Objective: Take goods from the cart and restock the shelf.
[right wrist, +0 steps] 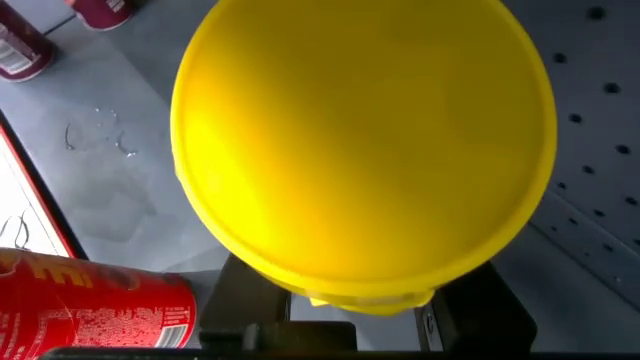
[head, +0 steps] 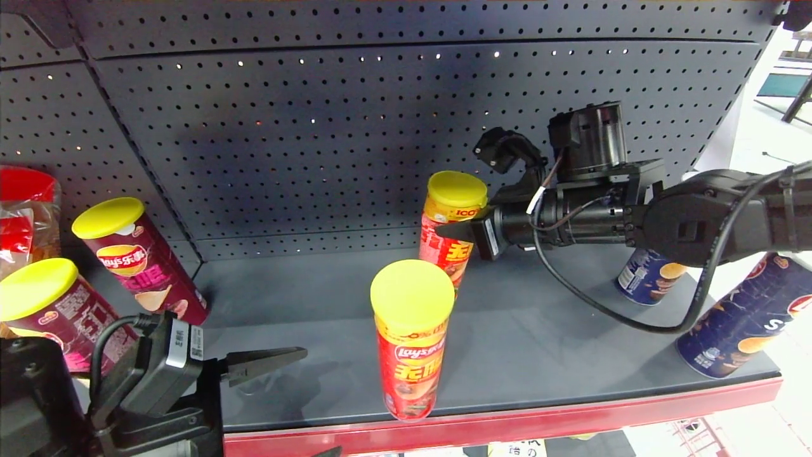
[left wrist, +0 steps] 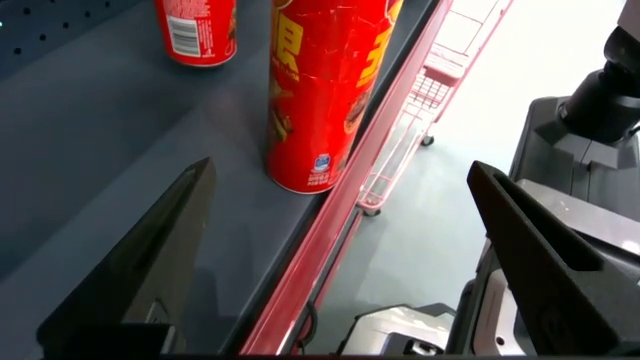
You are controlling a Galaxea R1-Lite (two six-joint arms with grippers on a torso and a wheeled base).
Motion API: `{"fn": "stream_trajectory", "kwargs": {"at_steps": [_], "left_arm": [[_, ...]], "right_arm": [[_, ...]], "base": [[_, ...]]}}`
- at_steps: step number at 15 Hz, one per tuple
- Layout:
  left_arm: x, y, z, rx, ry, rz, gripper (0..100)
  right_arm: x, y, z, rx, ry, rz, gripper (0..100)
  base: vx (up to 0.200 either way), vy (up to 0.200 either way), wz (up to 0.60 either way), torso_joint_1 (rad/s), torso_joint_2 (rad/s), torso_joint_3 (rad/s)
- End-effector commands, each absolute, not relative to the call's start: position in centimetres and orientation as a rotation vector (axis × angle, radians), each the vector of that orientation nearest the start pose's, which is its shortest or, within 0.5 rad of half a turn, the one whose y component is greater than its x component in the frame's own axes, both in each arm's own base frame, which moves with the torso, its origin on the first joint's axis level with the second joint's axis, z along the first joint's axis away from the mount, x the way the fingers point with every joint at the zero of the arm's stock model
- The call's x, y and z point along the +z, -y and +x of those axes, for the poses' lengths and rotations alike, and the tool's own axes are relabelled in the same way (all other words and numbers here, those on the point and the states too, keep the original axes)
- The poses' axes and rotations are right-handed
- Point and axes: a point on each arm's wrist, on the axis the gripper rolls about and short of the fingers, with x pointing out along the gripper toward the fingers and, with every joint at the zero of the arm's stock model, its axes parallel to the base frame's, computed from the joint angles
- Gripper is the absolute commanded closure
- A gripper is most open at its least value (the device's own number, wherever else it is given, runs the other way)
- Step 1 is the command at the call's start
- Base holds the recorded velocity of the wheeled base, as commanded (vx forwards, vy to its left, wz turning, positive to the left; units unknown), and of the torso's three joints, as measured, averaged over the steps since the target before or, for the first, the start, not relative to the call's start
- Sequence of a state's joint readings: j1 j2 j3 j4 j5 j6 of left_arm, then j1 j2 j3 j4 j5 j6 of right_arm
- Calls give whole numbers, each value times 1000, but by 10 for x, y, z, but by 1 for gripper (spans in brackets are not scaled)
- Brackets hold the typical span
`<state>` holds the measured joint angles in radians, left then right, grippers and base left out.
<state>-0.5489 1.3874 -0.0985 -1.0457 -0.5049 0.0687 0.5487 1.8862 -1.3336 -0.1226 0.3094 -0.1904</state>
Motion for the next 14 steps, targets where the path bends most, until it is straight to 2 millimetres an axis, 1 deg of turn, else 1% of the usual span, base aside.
{"fn": "stream_trajectory", "kwargs": {"at_steps": [1, 5, 10, 11, 14], "left_arm": [[123, 95, 134, -1058, -226, 68, 0], [123, 94, 133, -1058, -223, 67, 0], [123, 95, 133, -1058, -228, 67, 0], [123, 95, 133, -1060, -225, 67, 0], [123, 94, 133, -1058, -225, 67, 0]], "right_arm": [[215, -205, 315, 895, -356, -233, 100], [214, -207, 316, 898, -359, -235, 100], [212, -214, 311, 907, -360, -242, 100], [214, -214, 312, 895, -356, -245, 0], [213, -212, 309, 885, -362, -243, 0]], "base": [[0, 0, 0, 0, 0, 0], [0, 0, 0, 0, 0, 0], [0, 0, 0, 0, 0, 0], [0, 0, 0, 0, 0, 0], [0, 0, 0, 0, 0, 0]]}}
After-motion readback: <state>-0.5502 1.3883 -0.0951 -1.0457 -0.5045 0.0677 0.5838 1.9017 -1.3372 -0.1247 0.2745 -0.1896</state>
